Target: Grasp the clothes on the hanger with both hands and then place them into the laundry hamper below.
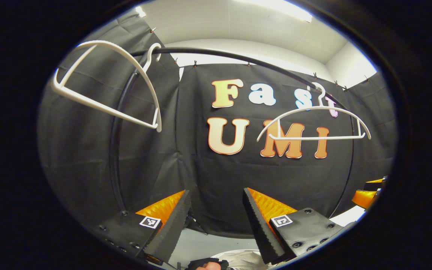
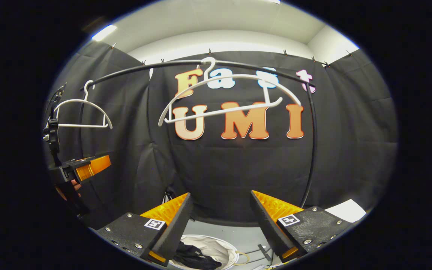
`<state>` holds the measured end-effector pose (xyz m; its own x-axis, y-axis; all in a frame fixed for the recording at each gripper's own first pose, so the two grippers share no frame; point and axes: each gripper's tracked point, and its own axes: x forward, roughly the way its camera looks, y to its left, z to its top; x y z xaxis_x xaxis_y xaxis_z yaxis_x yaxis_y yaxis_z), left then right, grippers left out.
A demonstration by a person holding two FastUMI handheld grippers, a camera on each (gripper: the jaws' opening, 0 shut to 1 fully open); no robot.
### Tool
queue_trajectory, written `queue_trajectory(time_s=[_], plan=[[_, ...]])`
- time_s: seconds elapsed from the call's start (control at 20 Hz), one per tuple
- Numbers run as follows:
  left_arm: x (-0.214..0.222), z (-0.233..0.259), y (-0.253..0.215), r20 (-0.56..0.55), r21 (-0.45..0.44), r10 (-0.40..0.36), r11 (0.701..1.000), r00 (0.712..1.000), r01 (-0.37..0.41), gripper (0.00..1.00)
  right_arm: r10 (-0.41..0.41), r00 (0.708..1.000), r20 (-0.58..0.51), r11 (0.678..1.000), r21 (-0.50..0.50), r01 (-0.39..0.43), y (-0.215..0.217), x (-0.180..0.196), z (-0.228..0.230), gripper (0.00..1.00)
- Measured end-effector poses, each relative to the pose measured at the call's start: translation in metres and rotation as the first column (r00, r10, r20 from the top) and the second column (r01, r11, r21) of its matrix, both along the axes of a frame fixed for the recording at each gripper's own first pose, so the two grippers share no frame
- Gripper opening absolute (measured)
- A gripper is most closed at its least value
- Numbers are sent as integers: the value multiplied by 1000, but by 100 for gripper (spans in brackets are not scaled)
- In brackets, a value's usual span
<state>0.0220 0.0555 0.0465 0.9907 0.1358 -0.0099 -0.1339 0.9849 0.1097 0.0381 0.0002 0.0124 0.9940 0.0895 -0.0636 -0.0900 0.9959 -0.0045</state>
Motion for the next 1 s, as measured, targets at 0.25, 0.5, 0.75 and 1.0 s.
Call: queue_trajectory(time_s=[0.25, 0.5, 0.75, 1.0], plan=[[-4, 11, -13, 42, -1, -15, 1000, 999, 15, 92, -48, 997, 55, 998, -26, 50, -35, -15, 15, 94], [-8, 16, -23, 67, -18, -41, 999, 997, 42, 91, -84, 995, 54, 992, -89, 88, -69, -28, 10, 100], [-13, 29, -35, 114, -8, -49, 999, 992, 50, 91, -97, 994, 57, 992, -75, 102, -78, -29, 12, 100], [-14, 28, -35, 106, -11, -47, 999, 993, 49, 93, -89, 994, 68, 993, -69, 93, -72, -27, 15, 94]])
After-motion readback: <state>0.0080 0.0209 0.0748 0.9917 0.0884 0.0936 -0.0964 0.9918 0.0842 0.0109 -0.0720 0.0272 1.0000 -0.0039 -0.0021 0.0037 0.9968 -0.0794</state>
